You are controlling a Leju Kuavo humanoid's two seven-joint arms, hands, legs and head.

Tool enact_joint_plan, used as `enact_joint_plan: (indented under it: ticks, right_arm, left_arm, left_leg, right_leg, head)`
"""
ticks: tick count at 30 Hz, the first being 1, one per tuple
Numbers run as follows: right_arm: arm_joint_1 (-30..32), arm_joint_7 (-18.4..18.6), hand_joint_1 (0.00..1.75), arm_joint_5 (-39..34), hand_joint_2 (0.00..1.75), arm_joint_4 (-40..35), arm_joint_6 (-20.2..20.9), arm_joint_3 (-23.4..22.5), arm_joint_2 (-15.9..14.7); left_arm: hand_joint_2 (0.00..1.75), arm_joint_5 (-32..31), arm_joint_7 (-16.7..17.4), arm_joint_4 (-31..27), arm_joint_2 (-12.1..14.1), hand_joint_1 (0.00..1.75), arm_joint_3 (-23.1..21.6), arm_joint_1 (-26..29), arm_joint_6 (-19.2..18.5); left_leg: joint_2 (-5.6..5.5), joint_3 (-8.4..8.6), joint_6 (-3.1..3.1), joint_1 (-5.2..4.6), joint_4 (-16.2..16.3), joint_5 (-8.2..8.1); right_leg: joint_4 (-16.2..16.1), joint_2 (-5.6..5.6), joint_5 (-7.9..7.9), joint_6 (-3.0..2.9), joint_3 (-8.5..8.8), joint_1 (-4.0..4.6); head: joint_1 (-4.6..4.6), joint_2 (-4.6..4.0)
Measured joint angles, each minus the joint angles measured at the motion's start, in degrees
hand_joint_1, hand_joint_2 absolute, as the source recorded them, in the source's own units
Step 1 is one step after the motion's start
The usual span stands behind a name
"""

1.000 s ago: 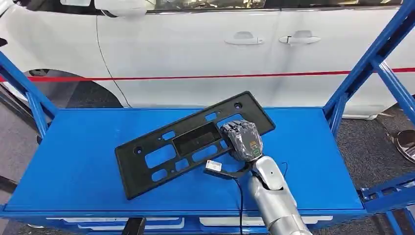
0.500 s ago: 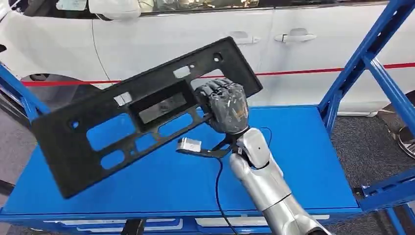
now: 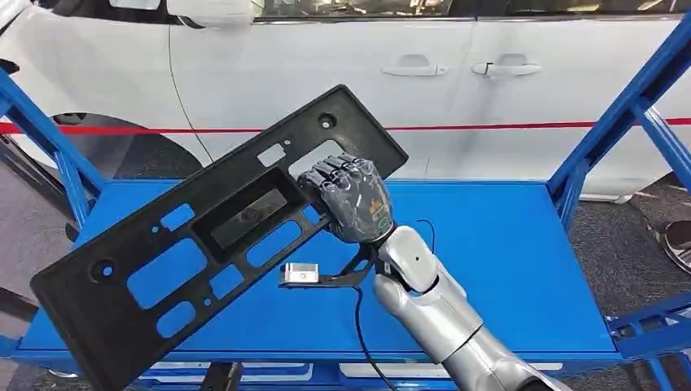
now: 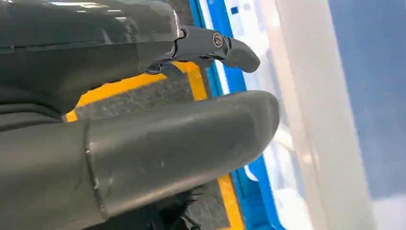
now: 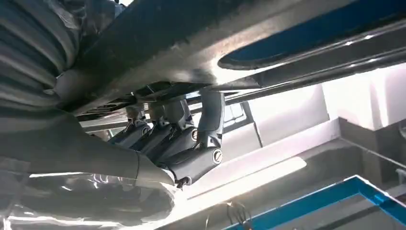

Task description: Take the parts from the cabinet and place them on the table.

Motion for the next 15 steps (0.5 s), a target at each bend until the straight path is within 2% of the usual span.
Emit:
enact_joint_plan:
  ticks: [1, 3, 4, 6, 7, 9, 10, 11, 12, 13, 15]
  right_arm:
    - [0.0, 0.04, 1.75, -0.09, 1.75, 0.22, -0.04, 0.47, -0.04]
    - [0.15, 0.13, 1.75, -0.22, 1.75, 0.59, -0.09, 1.16, -0.2]
    - [0.19, 0.13, 1.75, -0.22, 1.75, 0.83, -0.09, 1.46, -0.33]
    - [0.22, 0.13, 1.75, -0.22, 1.75, 1.09, -0.09, 1.79, -0.39]
    - [0.17, 0.2, 1.75, -0.31, 1.75, 1.2, -0.09, 1.88, -0.39]
    - [0.4, 0.48, 1.75, -0.65, 1.75, 1.4, -0.15, 2.1, -0.42]
    - [0.67, 0.48, 1.75, -0.65, 1.75, 1.55, -0.24, 2.12, -0.46]
    - [1.05, 0.52, 1.75, -0.66, 1.75, 1.73, -0.37, 2.14, -0.54]
    - [1.31, 0.57, 1.75, -0.66, 1.75, 1.86, -0.39, 2.18, -0.65]
    - [1.45, 0.57, 1.75, -0.66, 1.75, 1.92, -0.39, 2.21, -0.76]
    - [1.43, 0.57, 1.75, -0.65, 1.75, 1.92, -0.48, 2.23, -0.79]
  left_arm:
    - [0.0, -0.06, 0.3, 0.0, -0.04, 0.0, -0.15, -0.07, -0.17]
    - [0.0, -0.3, 0.5, 0.0, -0.04, 0.0, -0.41, -0.07, -0.26]
    - [0.0, -0.39, 0.55, 0.0, -0.04, 0.0, -0.52, -0.09, -0.28]
    - [0.0, -0.33, 0.5, 0.0, -0.02, 0.0, -0.59, -0.13, -0.65]
    - [0.0, 0.44, 0.3, 0.0, -0.02, 0.0, -0.59, -0.17, -1.34]
    - [0.0, 1.75, -0.22, 0.0, -0.02, 0.0, -0.44, -0.13, -2.67]
    - [0.0, 2.1, -0.33, 0.0, -0.02, 0.0, -0.39, 0.03, -2.69]
    - [0.0, 2.44, -0.14, 0.0, -0.02, 0.0, -0.37, 0.19, -2.56]
    - [0.0, 2.58, 0.3, 0.0, -0.02, 0.0, -0.33, 0.25, -2.3]
    - [0.0, 2.47, 0.89, 0.0, -0.02, 0.0, -0.31, 0.24, -1.71]
    - [0.0, 2.43, 1.84, 0.0, 0.07, 0.0, -0.28, 0.18, -0.42]
  left_leg:
    - [0.01, -0.32, -0.39, -0.57, 0.48, -0.26]
    - [0.08, -0.26, -0.85, -0.35, 0.24, -0.2]
    - [0.12, -0.15, -1.19, -0.2, 0.07, -0.14]
    - [0.18, -0.3, -1.83, -0.03, 0.94, -0.97]
    - [0.24, -1.47, -2.2, -0.01, 3.56, -2.85]
    - [0.25, -5.39, -2.78, 0.38, 11.91, -6.84]
    - [0.26, -7.26, -3.01, 0.45, 15.64, -8.08]
    - [0.26, -8.2, -3.13, 0.5, 17.33, -7.87]
    - [0.26, -7.62, -3.17, 0.59, 15.79, -6.36]
    - [0.27, -5.75, -3.12, 0.68, 11.85, -3.87]
    - [0.38, -0.76, -2.7, 0.71, 1.73, 0.74]
  right_leg:
    - [-1.24, -0.16, -0.62, 0.08, 0.45, 0.28]
    - [-1.16, 0.01, -0.48, 0.1, 0.27, 0.33]
    - [-1.2, 0.08, -0.45, -0.15, 0.28, 0.51]
    - [-2.12, -0.12, 0.03, -0.88, 0.92, -0.03]
    - [-2.24, -0.17, 0.03, -1.14, 1.01, -0.16]
    - [-2.23, -0.2, -0.05, -1.32, 1.01, -0.12]
    - [-2.22, -0.21, -0.07, -1.33, 1.0, -0.11]
    - [-2.21, -0.2, -0.1, -1.32, 1.03, -0.12]
    - [-2.2, -0.17, -0.13, -1.31, 1.08, -0.13]
    - [-2.16, -0.11, -0.21, -1.21, 1.17, -0.14]
    - [-2.09, -0.02, -0.41, -0.91, 1.44, -0.14]
  head:
    - [-0.02, 0.0]
    - [-0.02, 0.0]
    - [0.0, 0.0]
    - [-0.02, 0.0]
    - [-0.11, 0.0]
    - [-0.09, 0.0]
    - [-0.09, 0.0]
    - [-0.09, 0.0]
    - [-0.11, 0.0]
    - [-0.09, 0.0]
    - [-0.09, 0.0]
